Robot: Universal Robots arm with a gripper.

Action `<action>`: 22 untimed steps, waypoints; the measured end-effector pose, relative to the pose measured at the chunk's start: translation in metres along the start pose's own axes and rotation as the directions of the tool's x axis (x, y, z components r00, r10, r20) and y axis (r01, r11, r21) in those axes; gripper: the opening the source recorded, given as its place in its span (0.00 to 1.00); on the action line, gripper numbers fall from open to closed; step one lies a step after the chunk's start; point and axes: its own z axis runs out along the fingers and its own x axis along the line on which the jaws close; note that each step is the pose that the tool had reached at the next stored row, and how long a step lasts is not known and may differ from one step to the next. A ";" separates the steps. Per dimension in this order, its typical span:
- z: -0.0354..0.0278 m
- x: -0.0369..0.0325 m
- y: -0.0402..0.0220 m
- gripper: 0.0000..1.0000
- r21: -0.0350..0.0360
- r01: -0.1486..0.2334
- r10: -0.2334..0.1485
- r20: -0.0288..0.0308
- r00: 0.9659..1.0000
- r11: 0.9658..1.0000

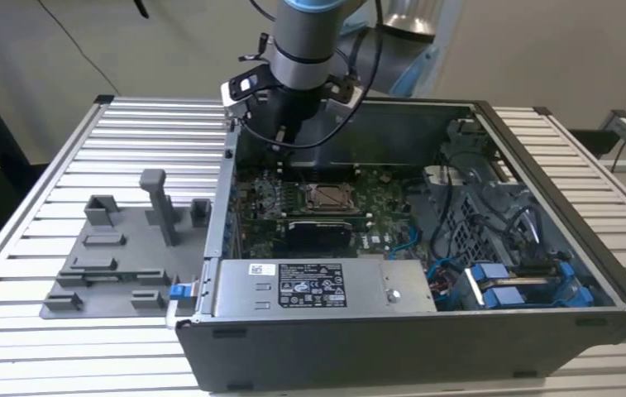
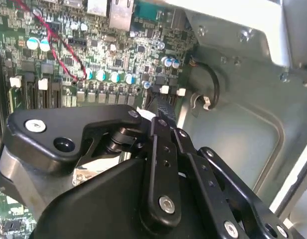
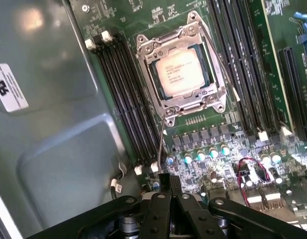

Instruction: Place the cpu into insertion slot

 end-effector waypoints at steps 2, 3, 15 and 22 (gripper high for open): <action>-0.0018 0.0012 0.0043 0.11 0.001 0.000 0.000 -0.001 1.000 1.000; -0.0027 0.0020 0.0068 0.11 0.001 0.001 -0.001 -0.002 1.000 1.000; -0.0122 0.0143 0.0438 0.11 0.010 0.003 -0.003 -0.009 1.000 1.000; -0.0132 0.0157 0.0473 0.11 0.011 0.003 -0.003 -0.010 1.000 1.000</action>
